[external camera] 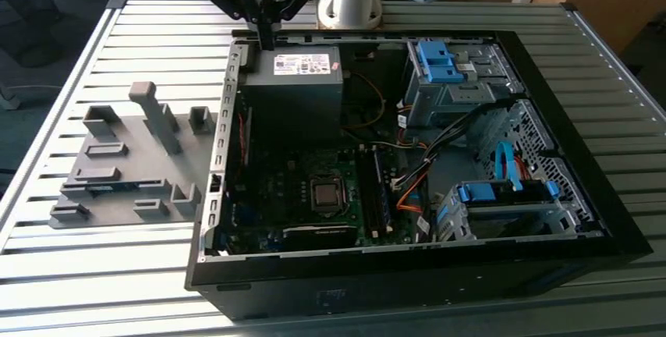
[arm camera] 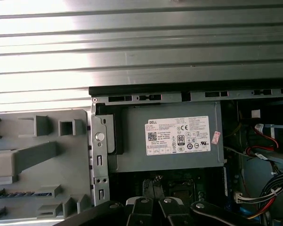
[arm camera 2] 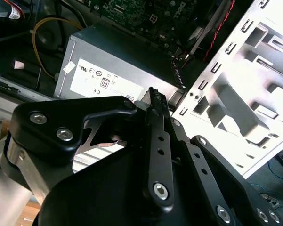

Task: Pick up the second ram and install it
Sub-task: 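Reach for the second ram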

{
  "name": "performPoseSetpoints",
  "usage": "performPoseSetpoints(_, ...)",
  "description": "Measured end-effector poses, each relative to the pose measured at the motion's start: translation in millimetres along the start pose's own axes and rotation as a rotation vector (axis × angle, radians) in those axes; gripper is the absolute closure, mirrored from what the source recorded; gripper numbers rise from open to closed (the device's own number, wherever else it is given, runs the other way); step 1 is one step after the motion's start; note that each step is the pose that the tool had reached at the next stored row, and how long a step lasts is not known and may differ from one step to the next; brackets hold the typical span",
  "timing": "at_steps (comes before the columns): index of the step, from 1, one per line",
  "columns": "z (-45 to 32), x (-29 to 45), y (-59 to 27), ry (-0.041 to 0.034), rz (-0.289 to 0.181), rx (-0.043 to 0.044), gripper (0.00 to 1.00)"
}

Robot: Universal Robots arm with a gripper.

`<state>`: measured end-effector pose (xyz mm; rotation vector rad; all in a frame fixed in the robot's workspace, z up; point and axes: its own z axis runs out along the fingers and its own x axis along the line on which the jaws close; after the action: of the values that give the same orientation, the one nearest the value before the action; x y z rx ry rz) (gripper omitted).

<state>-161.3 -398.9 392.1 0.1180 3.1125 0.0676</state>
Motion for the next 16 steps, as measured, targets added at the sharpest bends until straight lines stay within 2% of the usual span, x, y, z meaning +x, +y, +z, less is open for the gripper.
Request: performPoseSetpoints(16, 0.0, 5.3, -0.4, 0.0000, 0.000, 0.0000, 0.89)
